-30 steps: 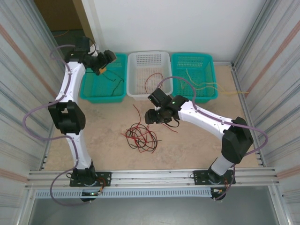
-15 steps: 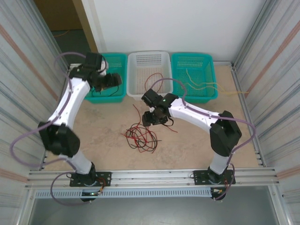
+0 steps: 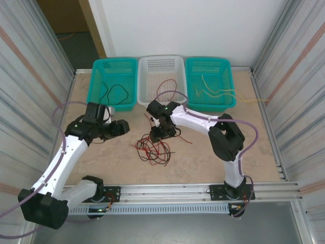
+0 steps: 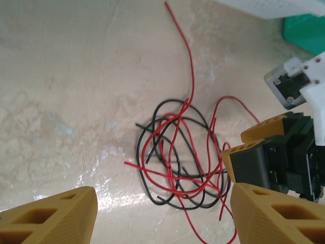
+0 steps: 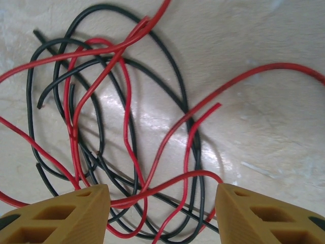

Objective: Untangle the cables

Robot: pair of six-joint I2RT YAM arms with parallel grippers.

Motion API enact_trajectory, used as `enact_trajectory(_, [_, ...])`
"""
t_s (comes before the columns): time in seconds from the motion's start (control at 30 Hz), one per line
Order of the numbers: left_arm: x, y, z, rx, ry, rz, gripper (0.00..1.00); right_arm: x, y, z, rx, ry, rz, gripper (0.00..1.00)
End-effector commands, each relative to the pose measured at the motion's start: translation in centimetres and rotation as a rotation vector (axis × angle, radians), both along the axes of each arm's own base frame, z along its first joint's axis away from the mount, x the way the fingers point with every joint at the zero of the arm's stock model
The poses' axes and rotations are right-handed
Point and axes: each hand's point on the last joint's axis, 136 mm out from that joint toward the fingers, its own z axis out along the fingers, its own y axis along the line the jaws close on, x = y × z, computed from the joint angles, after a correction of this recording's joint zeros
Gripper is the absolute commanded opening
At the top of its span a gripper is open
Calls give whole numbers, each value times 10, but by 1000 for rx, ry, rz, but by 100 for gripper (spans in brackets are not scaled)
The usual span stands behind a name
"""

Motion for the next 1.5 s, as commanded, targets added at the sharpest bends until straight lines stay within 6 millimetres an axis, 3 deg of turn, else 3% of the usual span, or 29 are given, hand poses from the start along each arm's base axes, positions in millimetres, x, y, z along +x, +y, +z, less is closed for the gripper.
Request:
enact_trajectory(0.0, [-7,-7,-2,-69,30,8,69,-15,-3,-14,-49,63,93,57])
enact_trajectory(0.17, [-12,-9,-11,-95,51,21,69,-13,-1,-7,-61,20,121,59])
enact_trajectory(0.37, [-19,-6,-26,-112,103,74,68,-15,27,16,19,-74,217,65])
enact_trajectory(0.53, [-22,-5,-32,-161,129,113,67,-23,49,9,33,-54,310,65])
enact_trajectory(0.8, [-25,19,-30,-249,138,224,64,-39,73,-4,8,-13,436,63])
enact_trajectory(0.9, [-24,21,-28,-266,133,230,63,-40,68,-19,-41,15,425,56])
enact_trajectory(1.1, [-19,17,-24,-285,134,210,62,-32,74,-11,-34,-16,414,42])
enact_trajectory(1.17, [-16,15,-21,-292,128,206,61,-28,72,-8,-29,-32,399,26])
enact_trajectory(1.23, [-14,14,-18,-299,123,201,61,-22,66,-2,-28,-69,371,14])
enact_trajectory(1.3, [-11,11,-14,-310,113,188,61,-13,62,13,1,-115,333,10])
enact_trajectory(1.47, [-2,-11,2,-319,66,117,62,4,53,79,148,-240,238,6])
